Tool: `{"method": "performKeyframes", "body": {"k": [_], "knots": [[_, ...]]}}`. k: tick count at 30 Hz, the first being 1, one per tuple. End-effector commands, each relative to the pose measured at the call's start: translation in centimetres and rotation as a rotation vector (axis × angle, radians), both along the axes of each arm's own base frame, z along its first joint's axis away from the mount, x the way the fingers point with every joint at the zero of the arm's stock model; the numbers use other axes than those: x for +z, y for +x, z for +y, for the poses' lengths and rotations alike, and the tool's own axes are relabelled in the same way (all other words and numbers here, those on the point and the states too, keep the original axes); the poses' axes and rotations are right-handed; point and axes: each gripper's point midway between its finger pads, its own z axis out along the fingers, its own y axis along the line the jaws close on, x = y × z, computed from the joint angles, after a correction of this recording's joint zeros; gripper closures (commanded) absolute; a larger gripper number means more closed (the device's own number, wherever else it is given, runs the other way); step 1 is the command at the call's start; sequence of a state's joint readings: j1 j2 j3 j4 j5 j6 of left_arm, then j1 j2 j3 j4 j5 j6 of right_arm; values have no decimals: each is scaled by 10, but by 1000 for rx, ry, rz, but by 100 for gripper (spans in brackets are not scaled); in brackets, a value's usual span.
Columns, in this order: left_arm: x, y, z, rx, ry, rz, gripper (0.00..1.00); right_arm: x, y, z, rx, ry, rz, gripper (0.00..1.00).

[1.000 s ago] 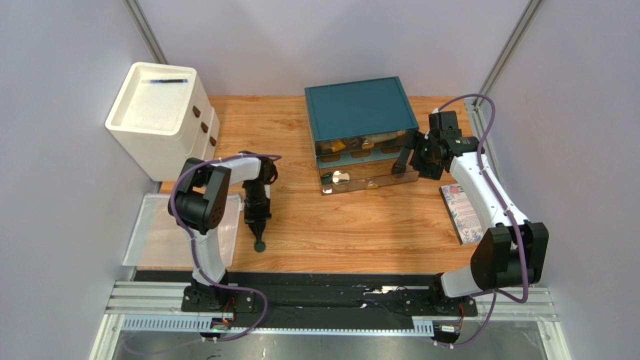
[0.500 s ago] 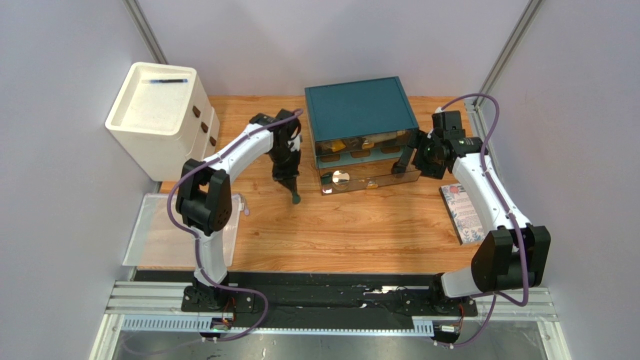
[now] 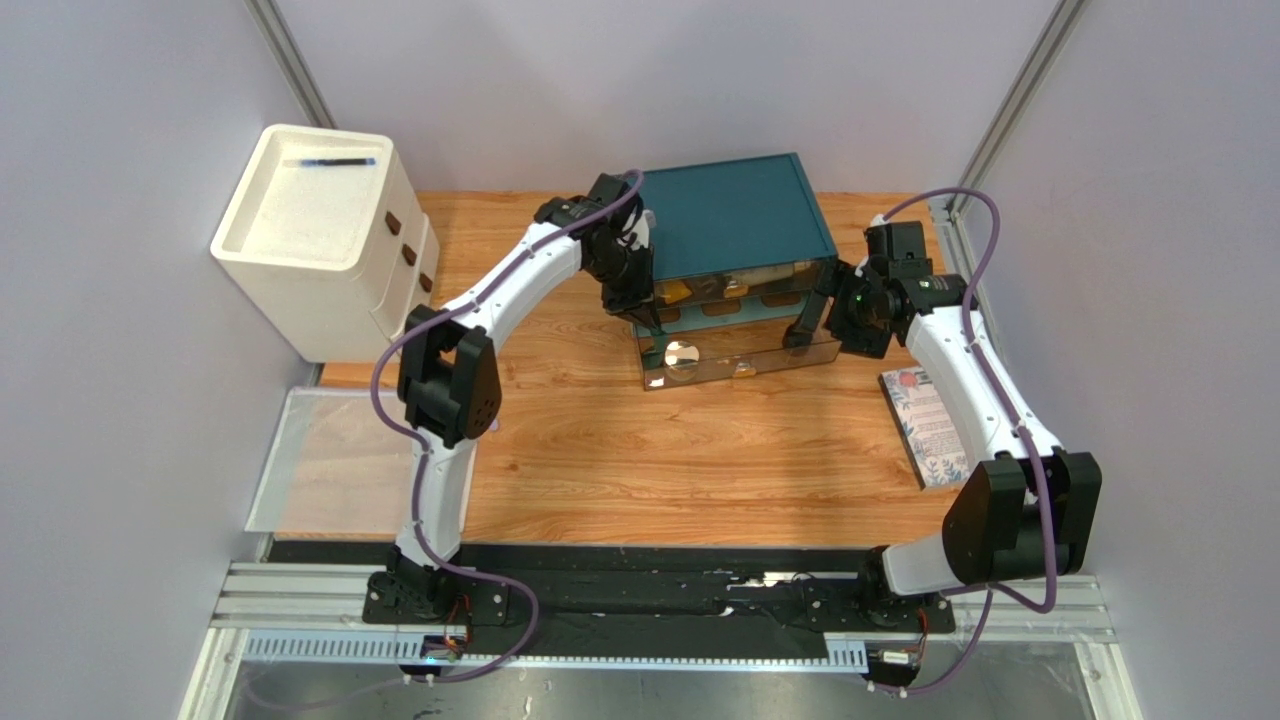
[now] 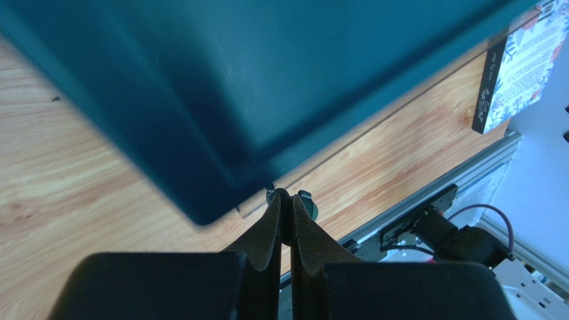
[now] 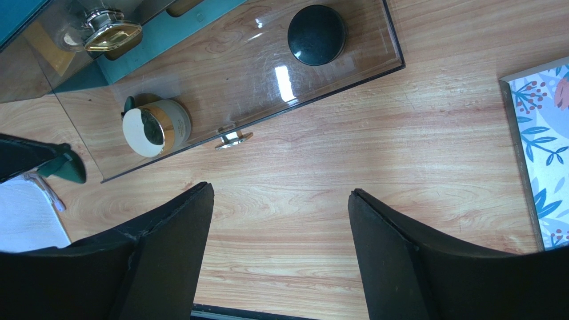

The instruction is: Organize the makeup

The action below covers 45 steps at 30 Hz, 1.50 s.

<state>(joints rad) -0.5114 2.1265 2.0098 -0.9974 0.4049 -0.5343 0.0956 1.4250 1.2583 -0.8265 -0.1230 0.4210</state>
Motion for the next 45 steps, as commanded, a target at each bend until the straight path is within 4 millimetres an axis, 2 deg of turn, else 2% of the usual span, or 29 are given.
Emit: {"method": "performKeyframes", "body": {"k": [1,2,5,7,8,9,17,23,24,25,26,27,28,29,31,32,34,36,37,38,39,40,41,43,45], "knots": [[9,9,-26,9,-74,-4,88,12,7,0,10,7,-48,23],[8,11,-28,8,-76,-12,87,11,7,0,12,8,-45,23],[10,16,-33,16,-81,-41,71,10,7,2,21,12,-42,23],[12,20,-34,29,-84,-62,53,11,6,2,24,13,-44,23],[14,21,-35,31,-88,-70,42,10,6,2,26,14,-42,23],[17,22,-35,31,-92,-77,1,10,6,2,25,14,-40,23],[38,24,-25,43,-76,-169,1,11,6,1,23,14,-47,23],[77,27,-18,59,-91,-287,1,10,1,0,11,12,-38,24],[83,31,-18,62,-102,-312,3,9,0,0,10,15,-34,24],[88,32,-18,59,-113,-332,10,9,-1,0,-2,27,-31,24],[95,34,-18,62,-131,-347,38,9,-3,0,-5,39,-28,24],[99,37,-21,60,-155,-362,71,6,-6,2,-7,47,-18,24],[106,39,-21,63,-167,-376,82,4,-7,2,-14,58,-13,24],[108,41,-23,65,-177,-385,89,2,-9,3,-31,78,-3,25],[118,49,-26,62,-214,-420,94,-1,-15,9,-35,123,8,25],[117,53,-26,73,-218,-417,100,0,-15,14,-42,165,12,26],[122,65,-26,94,-240,-431,100,-7,-22,20,-48,205,33,30],[114,75,-30,103,-268,-401,100,-8,-25,28,-58,267,46,36],[120,83,-29,118,-285,-407,100,-14,-30,32,-57,286,61,49],[110,89,-32,126,-296,-378,100,-13,-30,36,-47,317,57,56],[109,95,-33,136,-309,-379,100,-15,-31,39,-48,335,64,76],[111,102,-31,148,-323,-383,100,-17,-32,40,-46,344,66,92],[103,107,-33,162,-333,-360,100,-23,-33,41,-44,340,75,100],[102,118,-32,191,-357,-356,100,-32,-36,41,-15,298,82,100],[88,126,-34,209,-369,-328,100,-41,-36,37,0,243,80,100]]}}
